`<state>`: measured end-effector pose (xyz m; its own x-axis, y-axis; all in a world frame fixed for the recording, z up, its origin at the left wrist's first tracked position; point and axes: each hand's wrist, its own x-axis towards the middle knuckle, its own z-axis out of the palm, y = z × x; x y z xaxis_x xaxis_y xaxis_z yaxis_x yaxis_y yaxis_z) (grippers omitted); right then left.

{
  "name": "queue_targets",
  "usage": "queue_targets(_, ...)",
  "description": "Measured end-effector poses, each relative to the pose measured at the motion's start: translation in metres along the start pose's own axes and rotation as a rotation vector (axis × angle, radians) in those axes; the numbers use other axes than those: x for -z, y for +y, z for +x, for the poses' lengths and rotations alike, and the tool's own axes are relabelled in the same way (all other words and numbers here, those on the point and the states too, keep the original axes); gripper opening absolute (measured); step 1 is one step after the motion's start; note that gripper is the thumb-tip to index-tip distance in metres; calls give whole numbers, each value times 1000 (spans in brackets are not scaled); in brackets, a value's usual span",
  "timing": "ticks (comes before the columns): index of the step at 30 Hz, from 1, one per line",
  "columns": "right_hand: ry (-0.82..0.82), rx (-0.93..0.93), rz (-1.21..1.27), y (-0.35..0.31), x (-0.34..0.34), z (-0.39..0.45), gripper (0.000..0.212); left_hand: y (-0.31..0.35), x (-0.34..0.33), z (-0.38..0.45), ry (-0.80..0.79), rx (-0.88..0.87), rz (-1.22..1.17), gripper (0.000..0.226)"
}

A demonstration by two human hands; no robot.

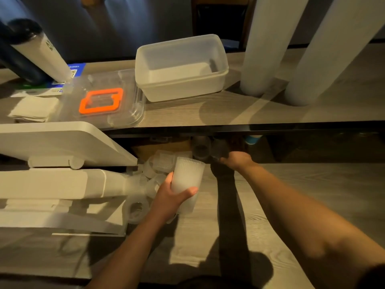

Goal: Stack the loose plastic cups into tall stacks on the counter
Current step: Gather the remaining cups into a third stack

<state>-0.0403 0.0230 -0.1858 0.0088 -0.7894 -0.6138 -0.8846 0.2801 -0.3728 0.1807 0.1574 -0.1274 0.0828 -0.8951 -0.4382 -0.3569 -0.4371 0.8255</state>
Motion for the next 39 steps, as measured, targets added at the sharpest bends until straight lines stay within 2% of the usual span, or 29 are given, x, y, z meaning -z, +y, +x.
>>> queue_targets(3,-9,58,73,7,-4,-4,27,-2,1,0,4,5,-13,75)
queue_targets(7,90,135,111,17,-21,-14,48,-4,3,-4,-3,12,-38,60)
queue_targets(9,103,140,193,23,-30,-24,70,-5,5,-8,-2,8,-30,69)
queue_targets(11,95,159,264,29,-40,-34,79,-7,8,-11,2,7,-24,89)
queue_targets(13,99,182,303,34,-50,-44,78,-8,10,-14,2,8,-41,89)
queue_targets(17,160,227,454,41,-64,-65,70,-9,14,-21,-8,29,-65,63)
queue_targets(23,196,213,999,34,-58,-103,64,-9,17,-38,-34,-16,-46,54)
queue_targets(28,197,284,1263,23,-52,-125,56,-13,18,-51,-66,-35,-42,58)
queue_targets(31,179,285,1378,16,-50,-134,65,-17,19,-57,-79,-43,-69,62)
queue_targets(33,179,262,1439,12,-48,-138,66,-20,19,-59,-94,-55,-73,74)
queue_targets(36,173,263,1470,8,-45,-146,59,-23,20,-64,-101,-80,-36,94)
queue_targets(39,171,310,1400,2,-42,-156,45,-25,20,-68,-105,-112,38,96)
